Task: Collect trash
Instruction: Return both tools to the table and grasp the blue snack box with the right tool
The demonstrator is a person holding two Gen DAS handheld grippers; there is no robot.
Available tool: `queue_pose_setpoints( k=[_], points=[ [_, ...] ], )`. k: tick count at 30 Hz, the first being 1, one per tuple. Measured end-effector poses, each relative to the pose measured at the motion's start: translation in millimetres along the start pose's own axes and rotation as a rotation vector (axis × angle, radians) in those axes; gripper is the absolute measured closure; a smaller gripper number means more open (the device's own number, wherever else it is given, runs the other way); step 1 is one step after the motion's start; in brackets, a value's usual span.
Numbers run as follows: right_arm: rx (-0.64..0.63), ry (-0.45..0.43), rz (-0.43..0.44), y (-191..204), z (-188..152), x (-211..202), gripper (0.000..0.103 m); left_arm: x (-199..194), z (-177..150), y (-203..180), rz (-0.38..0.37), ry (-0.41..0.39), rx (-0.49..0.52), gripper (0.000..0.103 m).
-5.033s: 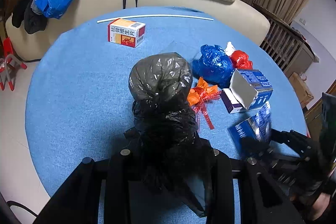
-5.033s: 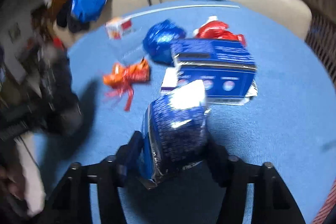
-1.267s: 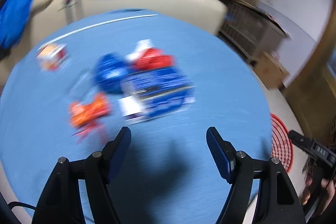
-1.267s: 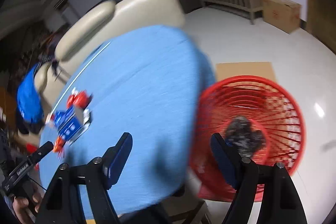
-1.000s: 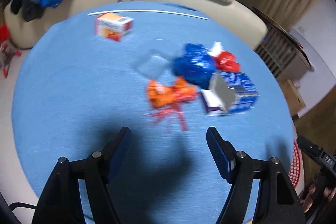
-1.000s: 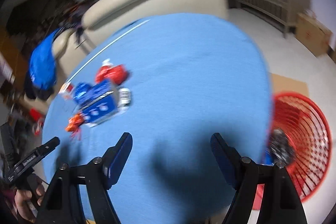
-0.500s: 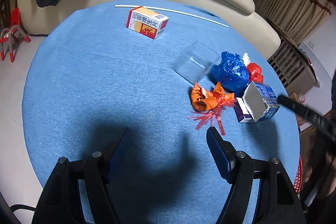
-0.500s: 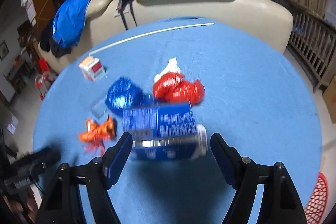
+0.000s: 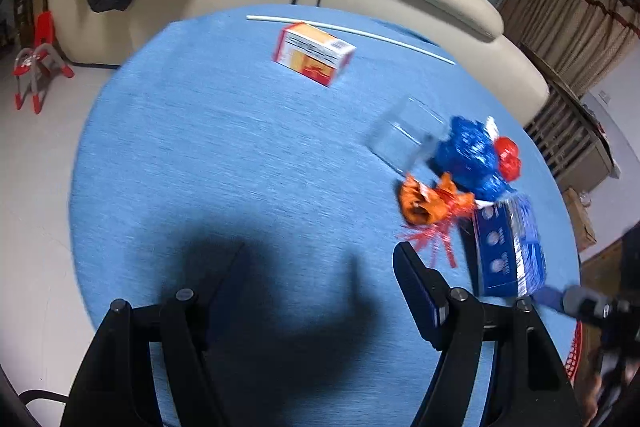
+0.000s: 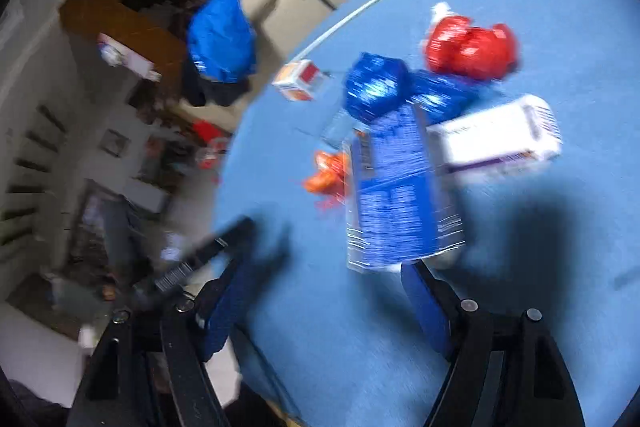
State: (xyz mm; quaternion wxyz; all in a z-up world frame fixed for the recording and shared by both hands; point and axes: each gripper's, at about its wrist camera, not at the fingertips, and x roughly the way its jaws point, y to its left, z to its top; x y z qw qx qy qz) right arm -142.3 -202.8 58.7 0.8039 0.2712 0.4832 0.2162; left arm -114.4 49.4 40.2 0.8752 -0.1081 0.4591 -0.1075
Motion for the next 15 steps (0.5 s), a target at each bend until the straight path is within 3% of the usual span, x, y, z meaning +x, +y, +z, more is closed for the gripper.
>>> queue_pose_setpoints(
  k=[1,4,9,15],
  points=[
    [0.000,-0.005,-0.016,-1,-2,-2,0.023,-1,0,3,0.001,-0.002,-0.007,0.028],
    [-0.037,-0.035,-0.173,-3,-6,-8,0.023,-5,0,8,0.008,-0.009,-0.015,0.028],
    [-0.113,-0.129,-0.305,7,-6,-17,0.023,-4,-2,6,0.008,-0.005,-0.008,0.028],
    [-0.347,-0.099,-0.477,35,1,28,0.023,-8,-4,3,0.018,-0.017,0.009,0.028]
  ],
)
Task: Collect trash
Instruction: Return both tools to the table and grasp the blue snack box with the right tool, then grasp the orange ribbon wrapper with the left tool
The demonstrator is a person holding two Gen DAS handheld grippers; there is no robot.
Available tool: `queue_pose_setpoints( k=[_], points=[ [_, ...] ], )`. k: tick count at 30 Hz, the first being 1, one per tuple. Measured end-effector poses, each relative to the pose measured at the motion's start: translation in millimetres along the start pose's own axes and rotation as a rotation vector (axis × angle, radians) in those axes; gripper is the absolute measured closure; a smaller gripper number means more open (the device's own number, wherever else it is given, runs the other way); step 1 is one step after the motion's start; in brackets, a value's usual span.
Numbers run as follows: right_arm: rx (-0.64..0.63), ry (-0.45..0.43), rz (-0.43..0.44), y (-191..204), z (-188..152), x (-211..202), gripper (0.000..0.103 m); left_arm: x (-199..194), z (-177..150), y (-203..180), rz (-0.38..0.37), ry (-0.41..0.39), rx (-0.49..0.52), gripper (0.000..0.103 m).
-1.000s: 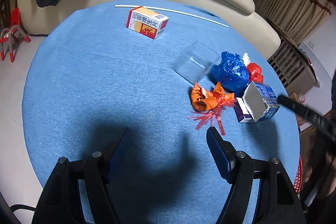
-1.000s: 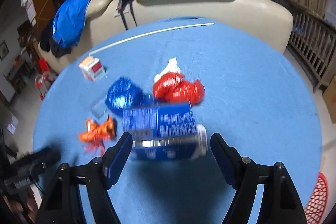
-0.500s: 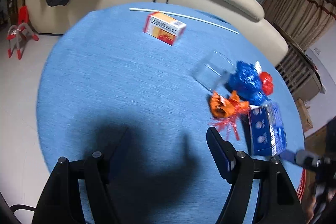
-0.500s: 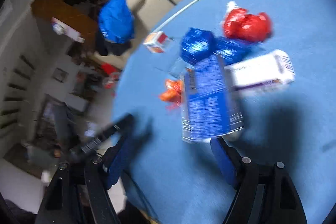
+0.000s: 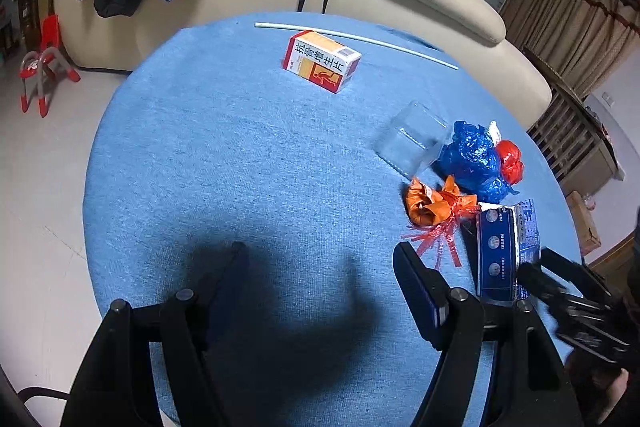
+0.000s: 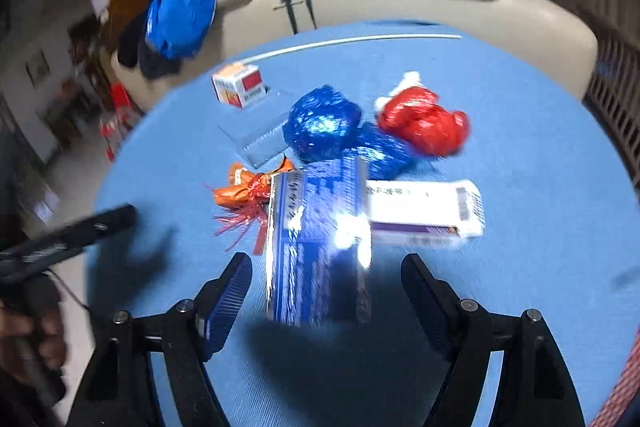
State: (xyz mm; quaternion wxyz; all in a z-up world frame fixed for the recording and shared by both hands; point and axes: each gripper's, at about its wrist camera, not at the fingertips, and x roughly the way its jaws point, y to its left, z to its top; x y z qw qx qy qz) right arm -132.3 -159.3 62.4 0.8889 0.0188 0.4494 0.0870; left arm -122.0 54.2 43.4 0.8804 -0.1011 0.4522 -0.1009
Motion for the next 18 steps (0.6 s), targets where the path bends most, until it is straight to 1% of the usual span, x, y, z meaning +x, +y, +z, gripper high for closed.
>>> queue_pose_setpoints(
  k=[2,3,4,6,8,11,12,14,15,17,18],
  points=[
    [-0.051,0.004,-0.022,8,6,13,0.023,0,0,2,0.001,0.002,-0.004,0.028],
    [-0.072,0.011,-0.045,12,7,18,0.032,1,0,2,0.006,0.003,-0.003,0.028],
    [-0.066,0.014,-0.046,12,6,21,0.044,2,1,1,0.009,0.004,0.001,0.028],
    [-0.036,0.016,-0.032,7,6,21,0.044,6,2,-3,0.012,0.010,0.020,0.028],
    [-0.012,0.007,-0.023,-1,2,11,0.044,10,6,-13,0.008,0.015,0.055,0.028],
    [0.048,-0.008,-0.011,-20,-5,-6,0.044,20,12,-42,-0.021,0.028,0.179,0.028],
    [0.081,-0.018,-0.010,-30,-10,-14,0.044,26,16,-57,-0.055,0.036,0.258,0.028],
    [0.126,-0.029,-0.003,-42,-18,-25,0.044,37,20,-75,-0.098,0.063,0.369,0.028],
    [0.150,-0.035,0.003,-49,-23,-31,0.044,44,22,-88,-0.101,0.078,0.450,0.028],
    [0.187,-0.043,0.009,-58,-30,-38,0.044,53,25,-104,-0.111,0.099,0.537,0.028],
    [0.209,-0.046,0.013,-64,-36,-42,0.044,59,28,-112,-0.102,0.112,0.557,0.028]
  ],
)
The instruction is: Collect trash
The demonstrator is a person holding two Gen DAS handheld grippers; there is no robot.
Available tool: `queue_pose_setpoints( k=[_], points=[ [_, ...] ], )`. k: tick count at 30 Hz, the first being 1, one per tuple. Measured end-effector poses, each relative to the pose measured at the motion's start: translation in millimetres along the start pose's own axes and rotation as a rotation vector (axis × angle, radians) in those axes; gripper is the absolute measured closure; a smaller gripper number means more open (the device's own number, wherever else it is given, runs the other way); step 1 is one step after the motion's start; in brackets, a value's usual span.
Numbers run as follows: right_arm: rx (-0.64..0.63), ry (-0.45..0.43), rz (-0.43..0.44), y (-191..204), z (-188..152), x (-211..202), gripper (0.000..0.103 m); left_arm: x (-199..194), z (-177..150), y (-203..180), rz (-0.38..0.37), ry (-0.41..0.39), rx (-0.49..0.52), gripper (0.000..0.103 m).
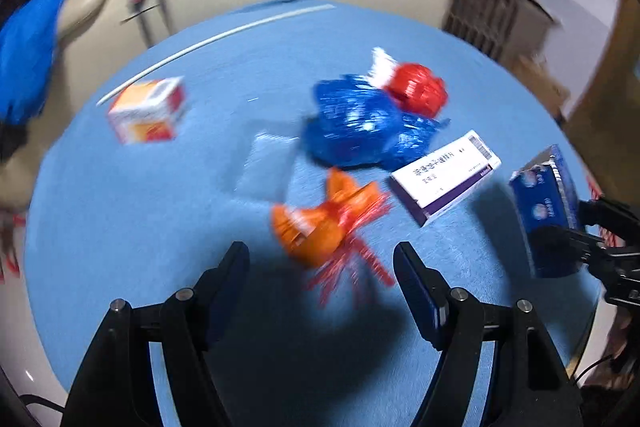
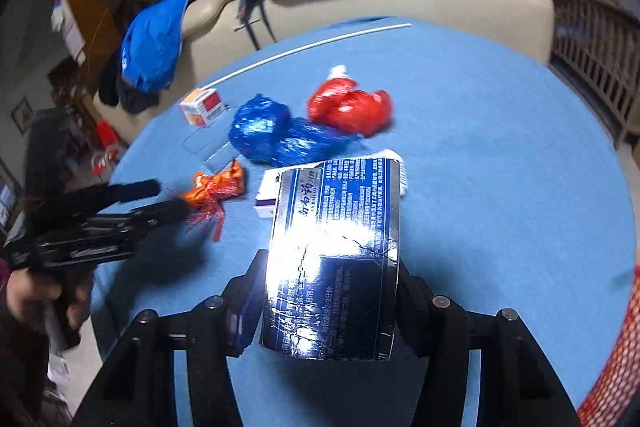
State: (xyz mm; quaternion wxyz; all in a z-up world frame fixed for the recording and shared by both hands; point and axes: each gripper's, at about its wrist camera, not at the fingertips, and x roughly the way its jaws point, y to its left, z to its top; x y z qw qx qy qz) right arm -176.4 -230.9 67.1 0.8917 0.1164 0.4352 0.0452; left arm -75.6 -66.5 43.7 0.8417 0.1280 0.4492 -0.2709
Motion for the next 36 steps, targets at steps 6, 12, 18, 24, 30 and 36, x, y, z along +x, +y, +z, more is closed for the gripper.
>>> queue_pose_setpoints(
  k=[6,12,18,24,30,36],
  points=[
    [0.062,-0.009,0.023,-14,-6,-7,0.044,30,22,-18,0.002,0.052,0.107,0.028],
    [0.074,-0.021,0.040,-18,-9,-14,0.044,50,38,-8,-0.028,0.111,0.201,0.042],
    [0.092,-0.027,0.047,-19,-10,-15,0.044,49,36,-7,-0.036,0.120,0.164,0.064],
    [0.096,-0.036,0.045,-19,-11,-20,0.044,27,16,-13,-0.033,0.076,0.052,0.065],
    [0.121,-0.048,0.043,-22,-14,-27,0.044,-1,-7,-24,-0.006,0.036,-0.041,0.065],
    [0.136,-0.059,0.039,-23,-18,-35,0.044,-21,-24,-26,0.033,0.025,-0.124,0.065]
  ],
)
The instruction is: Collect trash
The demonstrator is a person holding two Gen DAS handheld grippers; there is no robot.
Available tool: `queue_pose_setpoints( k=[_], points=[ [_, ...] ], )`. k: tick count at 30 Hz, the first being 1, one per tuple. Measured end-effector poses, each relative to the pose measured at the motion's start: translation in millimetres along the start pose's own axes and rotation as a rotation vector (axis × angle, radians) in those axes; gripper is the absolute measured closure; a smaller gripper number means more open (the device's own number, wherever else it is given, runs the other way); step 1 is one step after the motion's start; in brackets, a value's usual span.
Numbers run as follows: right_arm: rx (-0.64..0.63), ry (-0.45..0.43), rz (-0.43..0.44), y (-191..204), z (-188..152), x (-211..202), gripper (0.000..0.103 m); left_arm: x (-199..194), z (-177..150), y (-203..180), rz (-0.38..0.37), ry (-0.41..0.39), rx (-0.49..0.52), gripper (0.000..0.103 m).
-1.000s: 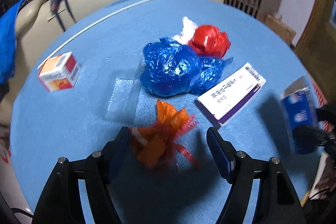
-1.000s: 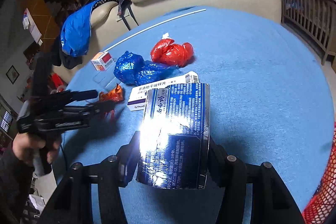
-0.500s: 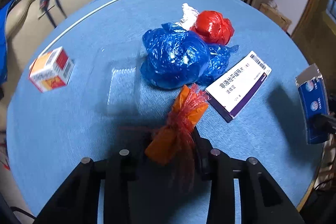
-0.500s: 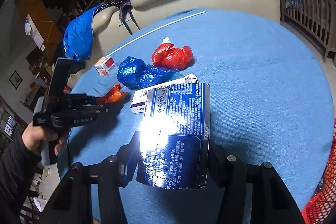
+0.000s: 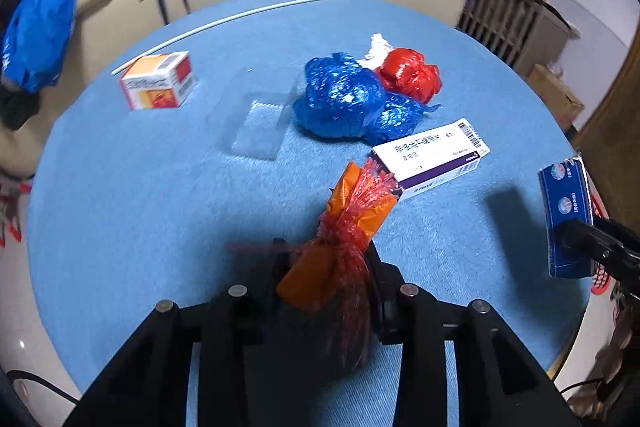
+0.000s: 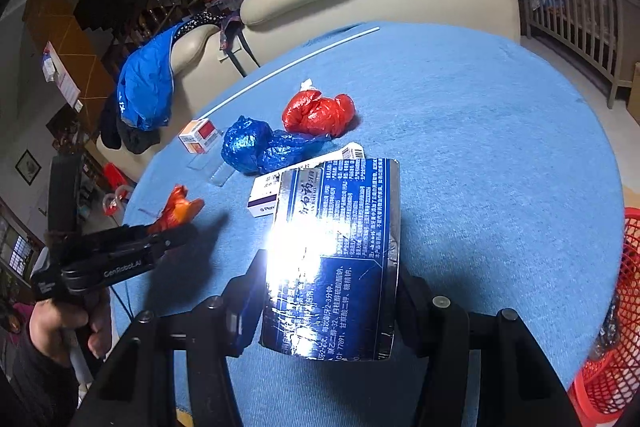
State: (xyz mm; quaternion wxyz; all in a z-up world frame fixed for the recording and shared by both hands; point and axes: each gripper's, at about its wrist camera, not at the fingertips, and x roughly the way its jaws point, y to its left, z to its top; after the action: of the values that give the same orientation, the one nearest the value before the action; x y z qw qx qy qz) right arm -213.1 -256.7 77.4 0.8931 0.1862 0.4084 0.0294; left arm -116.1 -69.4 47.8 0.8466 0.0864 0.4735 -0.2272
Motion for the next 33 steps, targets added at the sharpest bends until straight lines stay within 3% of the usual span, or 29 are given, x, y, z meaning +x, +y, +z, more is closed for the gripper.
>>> queue_pose_setpoints(
  k=[7,17,33],
  points=[
    [0.006,-0.022,0.001,0,-4,-13,0.044,-10,-3,-2,0.011,-0.015,-0.044,0.065],
    [0.009,-0.058,-0.002,1,-3,-27,0.044,-34,-5,-19,0.012,-0.054,-0.018,0.065],
    [0.044,-0.076,-0.011,-9,-4,-34,0.044,-39,-5,-36,0.021,-0.056,0.007,0.065]
  ],
)
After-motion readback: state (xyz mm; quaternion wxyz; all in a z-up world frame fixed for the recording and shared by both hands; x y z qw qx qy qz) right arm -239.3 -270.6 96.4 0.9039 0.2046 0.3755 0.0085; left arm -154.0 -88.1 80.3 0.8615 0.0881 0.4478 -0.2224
